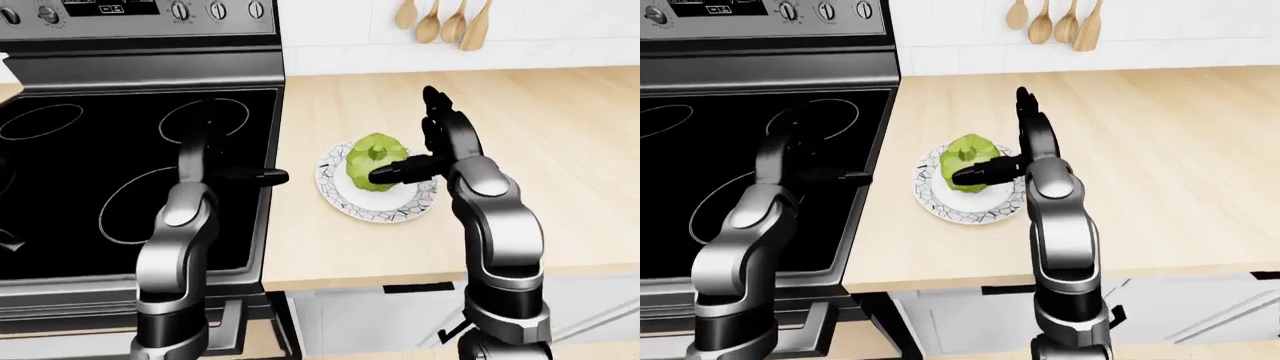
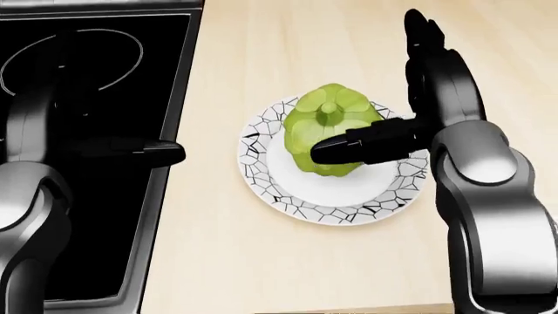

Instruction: Pick the artichoke from the plate and place it in the pan.

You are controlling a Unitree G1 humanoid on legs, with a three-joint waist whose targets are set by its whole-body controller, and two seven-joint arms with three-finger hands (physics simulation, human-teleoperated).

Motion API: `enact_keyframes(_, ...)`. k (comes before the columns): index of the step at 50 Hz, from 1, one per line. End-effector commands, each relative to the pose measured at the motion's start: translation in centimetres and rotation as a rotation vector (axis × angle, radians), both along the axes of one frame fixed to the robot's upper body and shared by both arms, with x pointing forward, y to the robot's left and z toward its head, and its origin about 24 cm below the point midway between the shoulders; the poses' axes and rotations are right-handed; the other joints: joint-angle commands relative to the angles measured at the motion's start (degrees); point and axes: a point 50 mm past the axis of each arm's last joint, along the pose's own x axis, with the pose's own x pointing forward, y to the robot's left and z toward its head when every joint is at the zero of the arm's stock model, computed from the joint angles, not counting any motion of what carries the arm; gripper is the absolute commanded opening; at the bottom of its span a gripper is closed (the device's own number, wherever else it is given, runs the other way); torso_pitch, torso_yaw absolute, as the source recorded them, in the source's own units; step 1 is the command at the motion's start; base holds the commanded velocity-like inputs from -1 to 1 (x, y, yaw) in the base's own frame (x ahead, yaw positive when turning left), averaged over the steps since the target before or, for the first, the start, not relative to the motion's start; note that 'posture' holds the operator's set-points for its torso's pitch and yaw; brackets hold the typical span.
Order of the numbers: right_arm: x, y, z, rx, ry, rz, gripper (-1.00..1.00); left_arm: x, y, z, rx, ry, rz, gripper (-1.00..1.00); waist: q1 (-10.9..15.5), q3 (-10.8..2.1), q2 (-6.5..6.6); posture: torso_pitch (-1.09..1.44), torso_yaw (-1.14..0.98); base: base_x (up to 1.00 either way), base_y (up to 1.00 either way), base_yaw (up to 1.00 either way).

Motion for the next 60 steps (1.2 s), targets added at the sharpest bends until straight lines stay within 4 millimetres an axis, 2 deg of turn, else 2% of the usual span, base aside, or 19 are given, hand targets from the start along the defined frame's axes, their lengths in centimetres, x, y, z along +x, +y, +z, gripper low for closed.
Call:
enact_keyframes(1, 0.0, 0.3, 1.9, -0.007, -0.094, 0.019, 1.0, -0.2, 0.0, 2.0, 0.007, -0.097, -0.001, 1.0, 0.0, -1.49, -0.03, 0.0, 0.0, 0.0, 0.0, 0.0)
enact_keyframes(13, 2.5, 1.8, 2.2, -0.118, -0.023, 0.101, 1.0, -0.1, 0.0, 1.9, 0.008, -0.096, -0.001, 1.0, -0.1, -1.35, 0.12, 0.0, 0.0, 0.0, 0.0, 0.0)
enact_keyframes(23, 3.9, 2.0, 1.8, -0.179, 0.016, 0.113, 1.0, 0.0, 0.0, 1.9, 0.005, -0.095, 0.001, 1.0, -0.1, -1.41, 0.36, 0.0, 0.0, 0.0, 0.0, 0.0)
enact_keyframes(34, 3.8, 2.4, 0.2, -0.204, 0.085, 0.146, 1.0, -0.1, 0.1, 1.7, 0.007, -0.092, 0.002, 1.0, 0.0, -1.61, 0.37, 0.0, 0.0, 0.0, 0.0, 0.0)
enact_keyframes(48, 3.9, 2.7, 0.2, -0.217, 0.097, 0.153, 1.0, 0.0, 0.2, 1.3, 0.006, -0.089, 0.003, 1.0, -0.2, -1.8, 0.5, 0.0, 0.0, 0.0, 0.0, 0.0)
enact_keyframes(49, 4.0, 2.7, 0.2, -0.217, 0.097, 0.153, 0.92, 0.0, 0.2, 1.4, 0.005, -0.089, 0.003, 1.0, -0.2, -1.8, 0.5, 0.0, 0.0, 0.0, 0.0, 0.0)
enact_keyframes(60, 4.0, 2.9, 0.6, -0.228, 0.087, 0.153, 0.77, 0.0, 0.2, 1.2, 0.004, -0.087, 0.003, 1.0, -0.2, -1.81, 0.51, 0.0, 0.0, 0.0, 0.0, 0.0)
